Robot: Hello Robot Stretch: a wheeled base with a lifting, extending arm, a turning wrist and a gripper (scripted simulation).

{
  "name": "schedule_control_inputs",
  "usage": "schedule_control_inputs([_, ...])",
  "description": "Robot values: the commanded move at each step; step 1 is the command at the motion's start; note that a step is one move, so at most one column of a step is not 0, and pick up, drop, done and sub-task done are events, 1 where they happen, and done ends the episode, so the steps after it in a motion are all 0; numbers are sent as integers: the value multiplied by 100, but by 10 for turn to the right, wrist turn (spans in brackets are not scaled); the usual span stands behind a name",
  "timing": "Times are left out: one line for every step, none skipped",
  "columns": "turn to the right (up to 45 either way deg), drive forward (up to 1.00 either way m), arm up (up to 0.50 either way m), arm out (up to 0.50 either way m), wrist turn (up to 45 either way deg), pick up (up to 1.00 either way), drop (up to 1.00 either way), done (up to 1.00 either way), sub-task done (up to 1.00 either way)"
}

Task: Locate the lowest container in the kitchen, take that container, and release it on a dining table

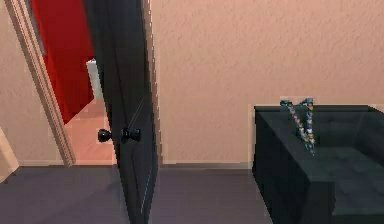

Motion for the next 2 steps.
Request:
schedule_control_inputs([0, 10, 0, 0, 0, 0, 0, 0, 0])
schedule_control_inputs([-30, 0, 0, 0, 0, 0, 0, 0, 0])
